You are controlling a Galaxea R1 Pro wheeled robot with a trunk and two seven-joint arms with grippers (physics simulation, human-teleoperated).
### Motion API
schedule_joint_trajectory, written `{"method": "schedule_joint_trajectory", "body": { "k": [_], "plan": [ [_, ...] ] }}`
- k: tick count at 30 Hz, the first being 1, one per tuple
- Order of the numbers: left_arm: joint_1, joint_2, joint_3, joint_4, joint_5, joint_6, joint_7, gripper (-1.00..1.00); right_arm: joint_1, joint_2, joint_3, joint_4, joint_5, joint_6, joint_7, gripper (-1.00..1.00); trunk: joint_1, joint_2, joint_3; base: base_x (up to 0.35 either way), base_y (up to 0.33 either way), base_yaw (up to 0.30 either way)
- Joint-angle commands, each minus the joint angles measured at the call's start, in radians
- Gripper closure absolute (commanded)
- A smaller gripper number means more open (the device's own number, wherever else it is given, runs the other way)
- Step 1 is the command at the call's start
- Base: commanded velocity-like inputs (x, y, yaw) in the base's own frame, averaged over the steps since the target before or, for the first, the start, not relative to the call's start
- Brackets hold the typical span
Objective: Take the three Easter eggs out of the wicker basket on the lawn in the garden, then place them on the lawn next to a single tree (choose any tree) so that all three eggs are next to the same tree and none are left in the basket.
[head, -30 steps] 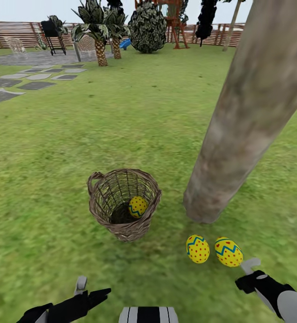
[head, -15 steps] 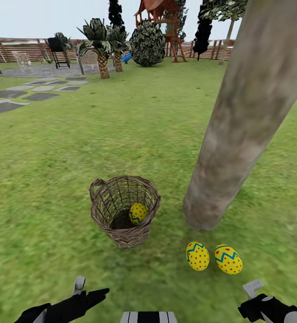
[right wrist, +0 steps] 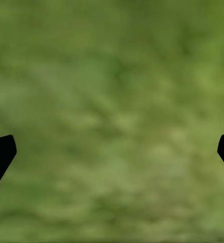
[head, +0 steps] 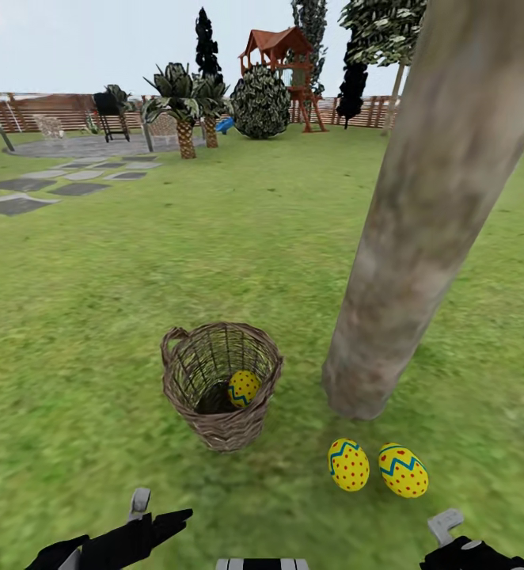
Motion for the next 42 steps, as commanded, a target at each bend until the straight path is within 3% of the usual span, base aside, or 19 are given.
{"method": "schedule_joint_trajectory", "body": {
  "k": [1, 10, 15, 19, 42],
  "plan": [
    [-0.001, 0.001, -0.006, 0.0, 0.009, 0.01, -0.001, -1.0, -0.001, 0.0, -0.008, 0.001, 0.007, 0.002, 0.003, -1.0, -0.001, 0.0, 0.003, 0.0, 0.0, 0.0],
    [-0.001, 0.002, -0.006, -0.001, 0.009, 0.01, -0.001, -1.0, 0.046, 0.053, -0.008, 0.002, 0.013, 0.003, 0.001, -1.0, -0.005, 0.002, 0.038, 0.0, 0.0, 0.0],
    [-0.001, 0.002, -0.006, -0.001, 0.009, 0.01, -0.001, -1.0, 0.077, 0.068, -0.008, 0.004, 0.015, 0.004, 0.001, -1.0, -0.007, 0.003, 0.057, 0.0, 0.0, 0.0],
    [-0.001, 0.002, -0.006, -0.001, 0.009, 0.01, -0.001, -1.0, 0.091, 0.08, -0.009, 0.019, 0.013, 0.004, 0.002, -1.0, -0.022, 0.031, 0.07, 0.0, 0.0, 0.0],
    [-0.001, 0.0, -0.006, -0.001, 0.009, 0.01, -0.001, -1.0, 0.153, 0.094, -0.009, 0.033, 0.007, 0.002, 0.003, -1.0, -0.11, 0.192, 0.142, 0.0, 0.0, 0.0]
  ]
}}
